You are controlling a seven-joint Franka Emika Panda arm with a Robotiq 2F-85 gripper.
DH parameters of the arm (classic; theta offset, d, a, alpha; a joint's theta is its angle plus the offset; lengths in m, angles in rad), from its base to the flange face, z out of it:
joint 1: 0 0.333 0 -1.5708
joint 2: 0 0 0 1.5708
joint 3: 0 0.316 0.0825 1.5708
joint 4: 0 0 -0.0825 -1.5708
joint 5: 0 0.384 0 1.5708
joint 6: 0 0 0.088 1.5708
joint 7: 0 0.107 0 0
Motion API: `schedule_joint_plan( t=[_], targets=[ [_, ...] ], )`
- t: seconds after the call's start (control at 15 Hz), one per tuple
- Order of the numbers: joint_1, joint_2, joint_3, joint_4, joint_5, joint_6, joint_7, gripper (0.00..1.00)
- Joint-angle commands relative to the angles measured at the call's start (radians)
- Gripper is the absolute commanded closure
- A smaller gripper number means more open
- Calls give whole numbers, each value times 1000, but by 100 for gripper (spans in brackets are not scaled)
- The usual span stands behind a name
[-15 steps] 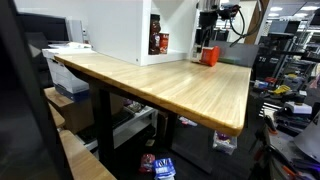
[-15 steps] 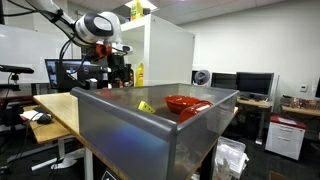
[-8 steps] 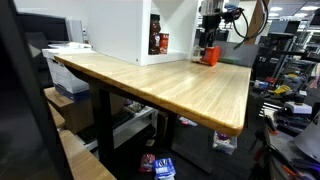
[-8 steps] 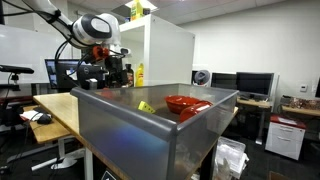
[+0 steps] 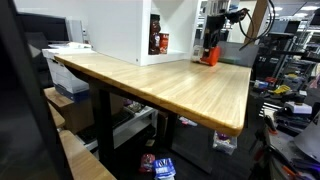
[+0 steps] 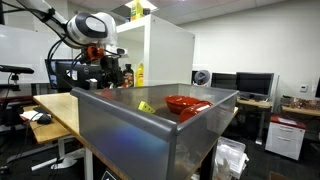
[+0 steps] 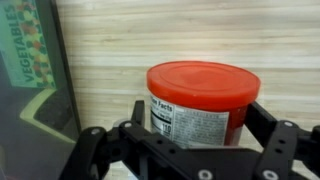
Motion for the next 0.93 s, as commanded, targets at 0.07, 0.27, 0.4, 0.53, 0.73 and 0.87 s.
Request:
schedule_joint_plan(
  t=[0.07, 0.27, 0.4, 0.53, 0.73, 0.87],
  targets=[
    [-17, -53, 5, -52, 8, 5, -42, 0],
    [-17, -62, 6, -64, 3, -1, -50, 0],
    [-17, -65, 6, -70, -2, -6, -58, 0],
    [-13, -43, 10, -57, -9, -20, -85, 27],
    [2, -23, 7, -2, 27, -92, -163, 37],
    [10, -12, 10, 43, 42, -162, -206, 42]
  ],
)
